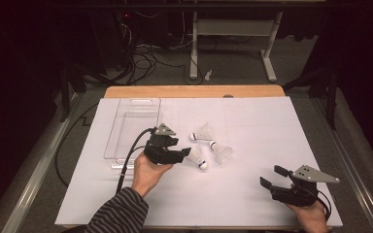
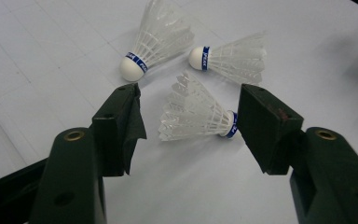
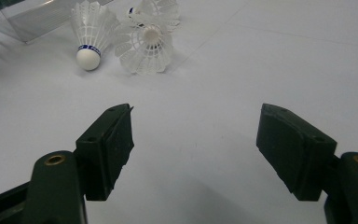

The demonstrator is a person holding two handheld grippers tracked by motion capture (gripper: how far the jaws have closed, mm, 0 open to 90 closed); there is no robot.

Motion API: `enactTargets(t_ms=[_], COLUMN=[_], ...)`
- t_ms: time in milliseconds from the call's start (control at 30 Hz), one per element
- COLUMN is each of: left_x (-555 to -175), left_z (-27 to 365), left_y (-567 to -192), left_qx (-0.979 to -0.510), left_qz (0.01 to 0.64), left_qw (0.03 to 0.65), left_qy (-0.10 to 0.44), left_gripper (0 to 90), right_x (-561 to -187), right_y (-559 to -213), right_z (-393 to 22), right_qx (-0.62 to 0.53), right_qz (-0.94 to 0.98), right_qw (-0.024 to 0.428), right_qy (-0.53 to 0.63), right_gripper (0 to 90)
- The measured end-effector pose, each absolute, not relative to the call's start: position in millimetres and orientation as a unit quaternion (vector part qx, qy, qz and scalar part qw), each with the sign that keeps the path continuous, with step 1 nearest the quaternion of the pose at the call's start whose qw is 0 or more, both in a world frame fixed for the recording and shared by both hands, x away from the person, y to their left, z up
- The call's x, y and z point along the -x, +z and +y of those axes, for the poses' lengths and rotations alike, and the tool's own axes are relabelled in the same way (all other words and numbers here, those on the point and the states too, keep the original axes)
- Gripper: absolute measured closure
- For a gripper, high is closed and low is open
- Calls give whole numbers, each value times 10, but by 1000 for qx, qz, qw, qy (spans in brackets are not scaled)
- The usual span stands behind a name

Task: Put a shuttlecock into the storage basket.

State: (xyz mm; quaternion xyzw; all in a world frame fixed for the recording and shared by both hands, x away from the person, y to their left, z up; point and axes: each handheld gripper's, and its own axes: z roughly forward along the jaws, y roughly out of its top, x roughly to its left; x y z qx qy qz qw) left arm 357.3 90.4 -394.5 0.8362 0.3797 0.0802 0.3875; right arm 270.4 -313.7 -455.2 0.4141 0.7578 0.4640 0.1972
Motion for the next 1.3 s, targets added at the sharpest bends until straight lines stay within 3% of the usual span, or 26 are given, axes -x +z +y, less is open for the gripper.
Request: enactTargets(t_ms=[700, 1300], left_x=[-3822, -3955], left_z=[729, 628], left_y=[-4006, -4060], left_qx=[-860, -871], left_qz=[388, 390], left_qw=[331, 298], left_qy=[7, -12], left_gripper=[483, 519], right_x=[-2705, -2711], right_y=[-4557, -4564], right_z=[-3133, -3124], right_qx=[-415, -413], right_qz=[760, 762], right_qw=[194, 192], right_qy=[462, 459], right_gripper=[277, 277])
